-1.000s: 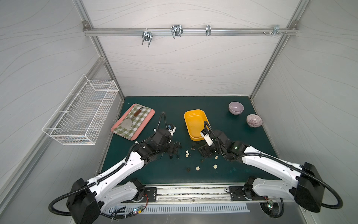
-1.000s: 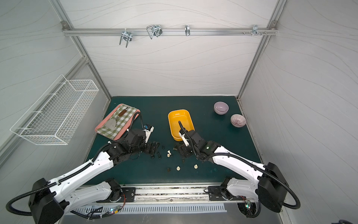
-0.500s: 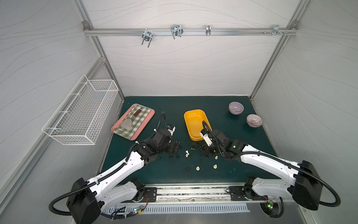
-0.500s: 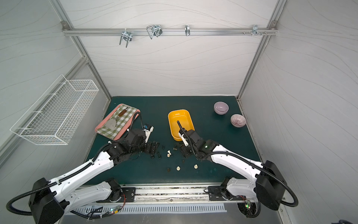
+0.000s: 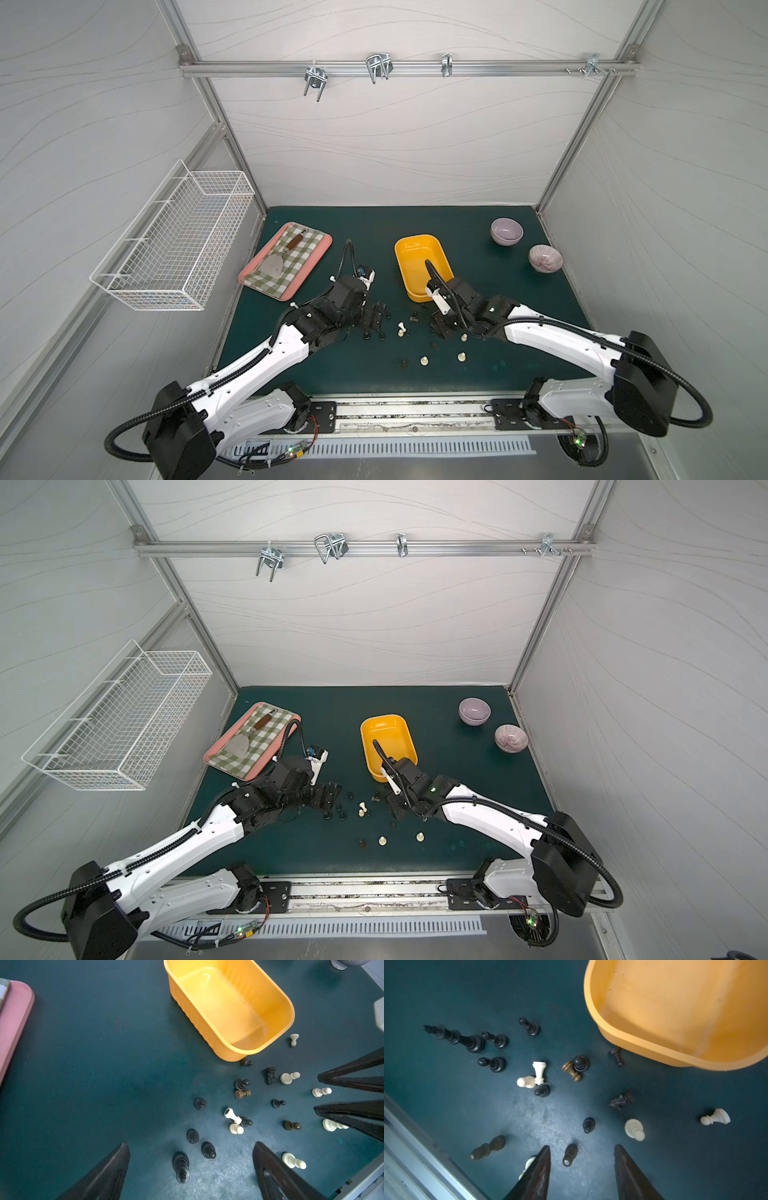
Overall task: Put the chess pieces into the storage box
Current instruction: Pick up the chess piece at the center of the board.
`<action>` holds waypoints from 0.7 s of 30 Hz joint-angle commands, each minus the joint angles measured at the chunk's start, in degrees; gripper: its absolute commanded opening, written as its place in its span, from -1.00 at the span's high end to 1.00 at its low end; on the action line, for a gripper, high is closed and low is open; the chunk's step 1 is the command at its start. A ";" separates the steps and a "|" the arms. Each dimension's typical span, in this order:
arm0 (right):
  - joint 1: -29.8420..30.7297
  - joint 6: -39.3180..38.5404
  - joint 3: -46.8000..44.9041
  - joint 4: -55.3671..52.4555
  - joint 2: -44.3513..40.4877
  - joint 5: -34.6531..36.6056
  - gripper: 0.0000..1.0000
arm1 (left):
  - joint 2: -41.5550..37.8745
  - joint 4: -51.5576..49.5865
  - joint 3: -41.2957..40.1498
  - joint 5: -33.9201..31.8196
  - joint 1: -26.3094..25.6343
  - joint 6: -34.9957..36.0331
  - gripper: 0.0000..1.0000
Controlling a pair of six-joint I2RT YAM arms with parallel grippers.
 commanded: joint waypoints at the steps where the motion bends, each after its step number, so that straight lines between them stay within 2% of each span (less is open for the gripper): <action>1: 0.35 2.46 1.38 -3.99 0.61 3.58 0.00 | -0.74 -0.20 1.10 -0.72 -0.37 -1.03 -0.87; 5: -0.57 4.32 1.60 -6.21 1.06 5.91 0.01 | -0.30 -0.28 1.35 -0.30 -0.39 -1.25 -0.87; 13: -5.98 6.48 0.68 -5.11 2.06 2.99 0.04 | 0.32 -0.45 1.00 0.26 -0.37 -1.89 -0.87; 21: -6.90 6.52 0.33 -3.25 6.16 2.45 0.05 | 0.13 -0.30 0.52 0.23 -0.44 -2.00 -0.87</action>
